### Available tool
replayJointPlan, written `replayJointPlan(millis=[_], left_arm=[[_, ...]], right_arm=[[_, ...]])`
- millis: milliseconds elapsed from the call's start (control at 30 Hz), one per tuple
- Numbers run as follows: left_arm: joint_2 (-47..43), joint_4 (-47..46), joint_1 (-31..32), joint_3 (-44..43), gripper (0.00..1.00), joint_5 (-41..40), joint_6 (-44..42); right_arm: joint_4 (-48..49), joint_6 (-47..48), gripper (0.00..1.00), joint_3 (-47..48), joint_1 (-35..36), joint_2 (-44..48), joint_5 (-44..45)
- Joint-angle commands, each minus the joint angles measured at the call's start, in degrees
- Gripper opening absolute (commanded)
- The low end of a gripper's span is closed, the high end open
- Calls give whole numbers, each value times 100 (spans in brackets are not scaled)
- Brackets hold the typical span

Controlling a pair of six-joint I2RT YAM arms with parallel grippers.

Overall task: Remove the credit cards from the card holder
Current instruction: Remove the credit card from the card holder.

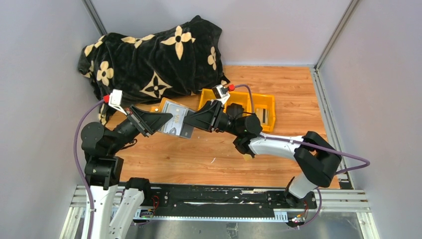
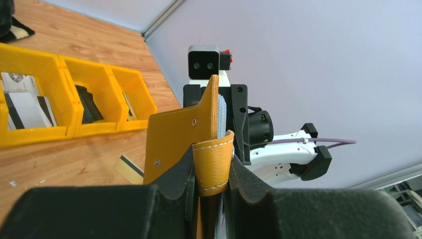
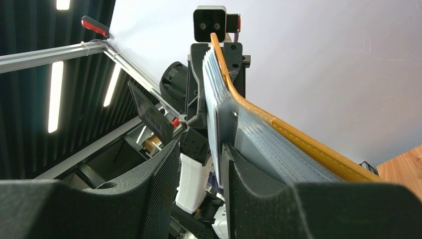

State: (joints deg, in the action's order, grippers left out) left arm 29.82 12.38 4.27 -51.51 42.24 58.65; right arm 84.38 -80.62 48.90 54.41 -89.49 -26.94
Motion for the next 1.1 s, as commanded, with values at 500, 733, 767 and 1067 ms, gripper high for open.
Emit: replayJointPlan(millis=[500, 733, 767, 1067], left_arm=[[-82, -277, 21, -62, 0, -13, 29], [51, -402, 12, -162, 0, -82, 197], [70, -411, 6, -171, 0, -80, 239], [27, -170, -53, -60, 0, -110, 274]], right_arm=[[712, -359, 49, 1475, 565, -746, -331], [710, -444, 46, 1821, 758, -887, -580], [711, -435, 47, 1839, 763, -881, -589], [712, 178, 50, 1725, 764, -369, -140]])
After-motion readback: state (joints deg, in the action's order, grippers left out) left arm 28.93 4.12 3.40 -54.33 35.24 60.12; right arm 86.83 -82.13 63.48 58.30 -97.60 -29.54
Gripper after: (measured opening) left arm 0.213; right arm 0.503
